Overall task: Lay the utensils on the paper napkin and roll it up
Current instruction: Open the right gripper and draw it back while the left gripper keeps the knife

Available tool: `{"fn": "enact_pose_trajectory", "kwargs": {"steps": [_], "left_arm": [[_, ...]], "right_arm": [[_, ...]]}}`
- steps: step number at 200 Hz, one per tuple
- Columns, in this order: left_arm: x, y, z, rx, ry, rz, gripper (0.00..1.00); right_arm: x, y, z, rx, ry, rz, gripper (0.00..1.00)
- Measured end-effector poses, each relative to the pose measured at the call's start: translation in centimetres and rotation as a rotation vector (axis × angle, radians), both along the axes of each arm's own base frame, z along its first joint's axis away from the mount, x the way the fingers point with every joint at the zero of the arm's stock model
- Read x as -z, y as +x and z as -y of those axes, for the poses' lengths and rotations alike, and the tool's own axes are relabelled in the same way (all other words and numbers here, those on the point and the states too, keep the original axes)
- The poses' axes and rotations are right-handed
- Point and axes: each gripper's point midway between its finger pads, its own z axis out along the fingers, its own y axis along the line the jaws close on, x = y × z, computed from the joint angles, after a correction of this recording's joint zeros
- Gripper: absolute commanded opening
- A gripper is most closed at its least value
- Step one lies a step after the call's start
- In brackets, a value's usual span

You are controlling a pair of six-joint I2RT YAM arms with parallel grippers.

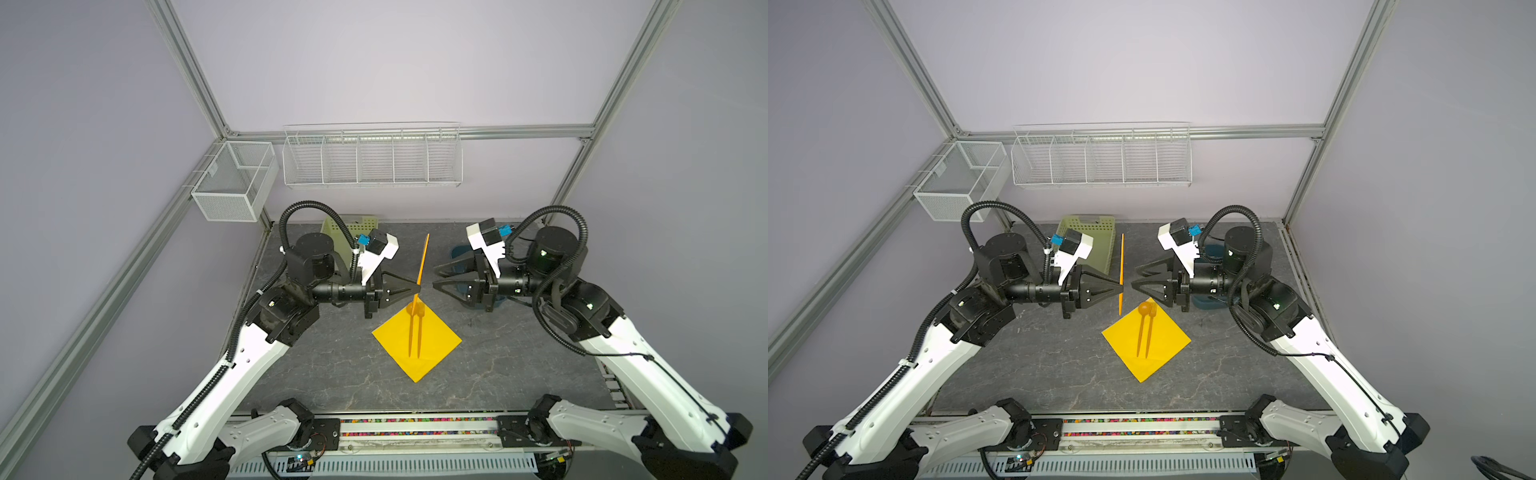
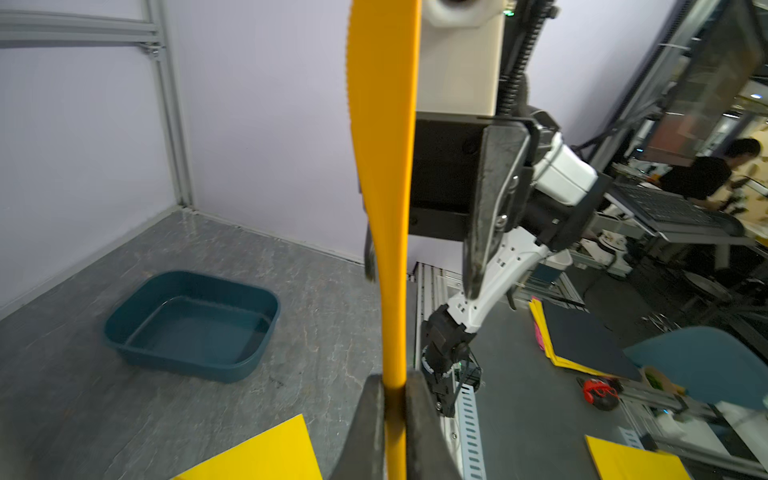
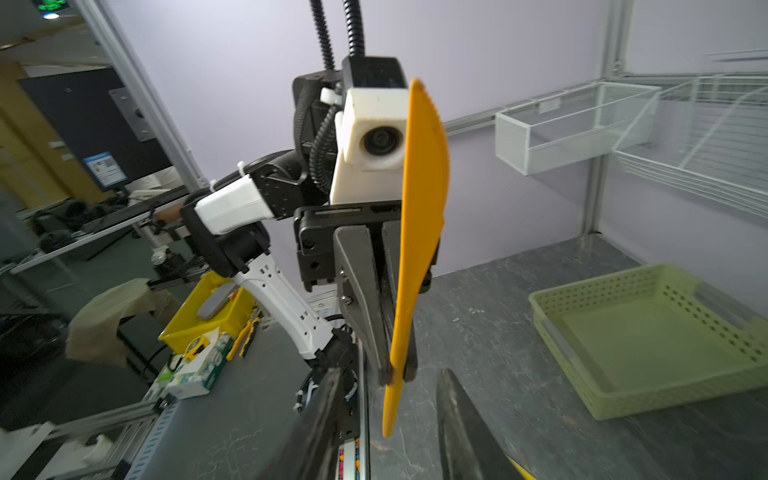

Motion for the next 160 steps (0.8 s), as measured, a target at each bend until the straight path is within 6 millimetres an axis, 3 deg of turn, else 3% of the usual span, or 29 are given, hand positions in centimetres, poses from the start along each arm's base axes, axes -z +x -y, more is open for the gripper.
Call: {"fn": "enact_pose_trajectory", "kwargs": {"steps": [28,58,98,126,160], "left_arm": [[3.2,3.5,0.2,-0.171,0.064,-0.093,0.06],[7.4,6.6,-0.1,-0.358,0.125,-0.234,0.05],[12.7,8.9,-0.7,-0.558,0.187,-0.430,0.03],[16.4,9.0,-0.7,-0.660,0.253,-0.524,0.03],[18.8,7.9,0.5,-0.716,0.321,-0.566,0.00]], "right_arm": [[1.4,4.6,3.5,0.224,-0.025,-0.049,0.39],[5.4,9.2,7.4,0.433,-0.063,-0.181,0.38],[9.3,12.1,11.6,0.582,-0.092,-0.313,0.37],[10.8,13.5,13.5,0.637,-0.099,-0.358,0.35],[12.5,14.5,14.8,0.668,-0.116,-0.396,0.35]]}}
